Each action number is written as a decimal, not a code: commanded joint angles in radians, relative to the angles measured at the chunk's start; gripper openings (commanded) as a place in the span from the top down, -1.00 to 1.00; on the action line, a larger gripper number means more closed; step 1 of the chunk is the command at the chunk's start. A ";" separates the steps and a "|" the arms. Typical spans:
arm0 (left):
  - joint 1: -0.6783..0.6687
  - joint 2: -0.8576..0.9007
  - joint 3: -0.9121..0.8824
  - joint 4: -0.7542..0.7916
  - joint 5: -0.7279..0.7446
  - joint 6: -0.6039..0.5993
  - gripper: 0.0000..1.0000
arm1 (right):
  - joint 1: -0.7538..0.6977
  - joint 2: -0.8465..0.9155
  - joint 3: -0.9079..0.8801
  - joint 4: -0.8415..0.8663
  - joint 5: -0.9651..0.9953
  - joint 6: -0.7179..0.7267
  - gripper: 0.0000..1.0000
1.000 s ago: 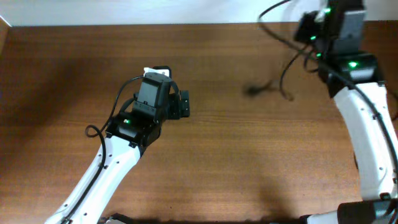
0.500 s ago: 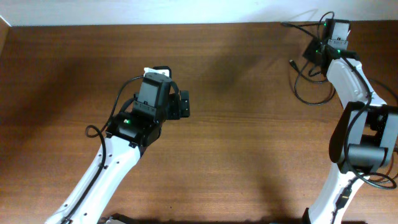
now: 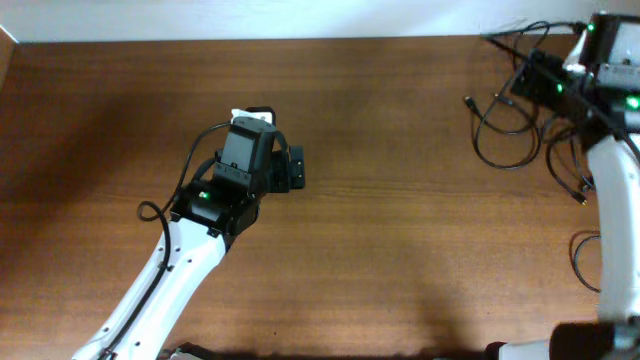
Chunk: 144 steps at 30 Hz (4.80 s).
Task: Untangle cables
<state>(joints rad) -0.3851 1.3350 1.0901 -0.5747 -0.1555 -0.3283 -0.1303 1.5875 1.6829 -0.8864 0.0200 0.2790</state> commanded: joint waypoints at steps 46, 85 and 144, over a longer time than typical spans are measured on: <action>0.002 -0.003 0.003 0.000 -0.010 0.008 -0.97 | 0.346 -0.109 -0.306 -0.466 -0.229 -0.141 -0.98; 0.002 -0.144 0.003 0.000 -0.010 0.008 -0.98 | 0.346 -0.109 -0.306 -0.466 -0.229 -0.141 -0.98; 0.316 -1.330 -1.081 0.492 0.111 0.285 -0.97 | 0.346 -0.109 -0.306 -0.466 -0.229 -0.141 -0.98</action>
<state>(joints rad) -0.0753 0.0128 0.0151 -0.0803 -0.0586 -0.0666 0.2111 1.4769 1.3773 -1.3540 -0.2073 0.1455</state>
